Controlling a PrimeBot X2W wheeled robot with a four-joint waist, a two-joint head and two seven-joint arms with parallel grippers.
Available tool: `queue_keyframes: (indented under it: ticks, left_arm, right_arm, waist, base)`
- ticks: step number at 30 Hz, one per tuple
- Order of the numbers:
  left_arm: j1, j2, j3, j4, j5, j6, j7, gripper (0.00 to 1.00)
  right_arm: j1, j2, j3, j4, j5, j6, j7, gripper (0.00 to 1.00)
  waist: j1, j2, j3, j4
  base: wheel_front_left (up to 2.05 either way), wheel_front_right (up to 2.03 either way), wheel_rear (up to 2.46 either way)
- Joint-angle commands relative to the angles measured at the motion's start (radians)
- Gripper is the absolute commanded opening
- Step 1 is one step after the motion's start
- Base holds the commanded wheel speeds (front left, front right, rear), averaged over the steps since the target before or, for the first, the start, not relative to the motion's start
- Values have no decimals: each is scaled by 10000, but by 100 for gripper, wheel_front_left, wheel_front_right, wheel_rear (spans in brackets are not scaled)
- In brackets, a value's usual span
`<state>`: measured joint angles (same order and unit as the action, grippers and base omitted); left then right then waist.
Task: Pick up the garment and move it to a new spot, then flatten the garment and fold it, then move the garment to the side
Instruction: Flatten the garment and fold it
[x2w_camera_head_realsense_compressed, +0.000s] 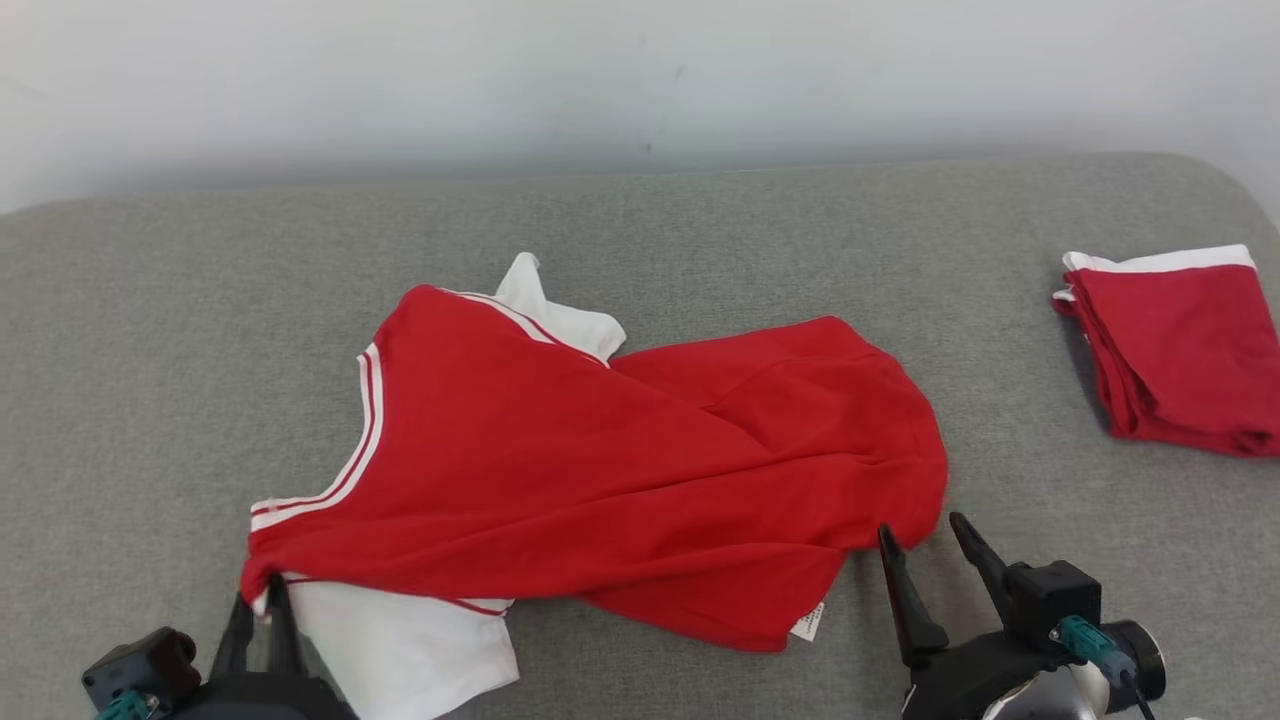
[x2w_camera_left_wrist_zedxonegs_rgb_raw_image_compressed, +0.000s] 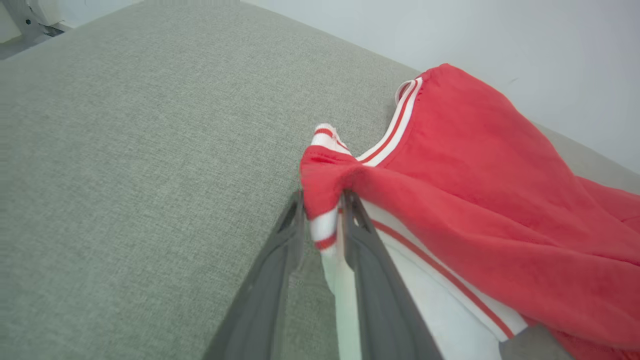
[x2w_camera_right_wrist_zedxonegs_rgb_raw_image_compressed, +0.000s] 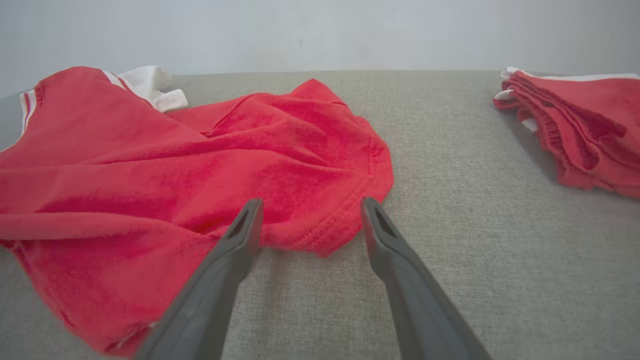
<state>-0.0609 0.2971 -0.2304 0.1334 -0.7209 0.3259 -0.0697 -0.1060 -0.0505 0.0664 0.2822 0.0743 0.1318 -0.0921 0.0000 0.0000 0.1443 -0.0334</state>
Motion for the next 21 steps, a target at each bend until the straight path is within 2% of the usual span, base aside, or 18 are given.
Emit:
queue_keyframes:
  ticks: [1,6,12,21]
  left_arm:
    - [73,32,-38,-96,143,53,-99,100]
    - [121,84,-84,-344,333,50,-436,100]
    - [187,73,-212,-738,618,-256,-1155,100]
    - [44,-33,-449,-745,750,-528,-1429,100]
  right_arm:
    - [-4,1,-47,113,82,-24,220,100]
    - [166,1,-287,219,303,-24,912,100]
    - [78,4,-631,248,426,-24,1277,100]
    - [-220,4,-919,767,765,-24,1691,100]
  waist:
    - [0,0,0,158]
    - [0,0,35,370]
    - [0,0,106,637]
    - [0,0,129,1004]
  base:
    - [0,0,0]
    - [0,0,0]
    - [0,0,0]
    - [0,0,0]
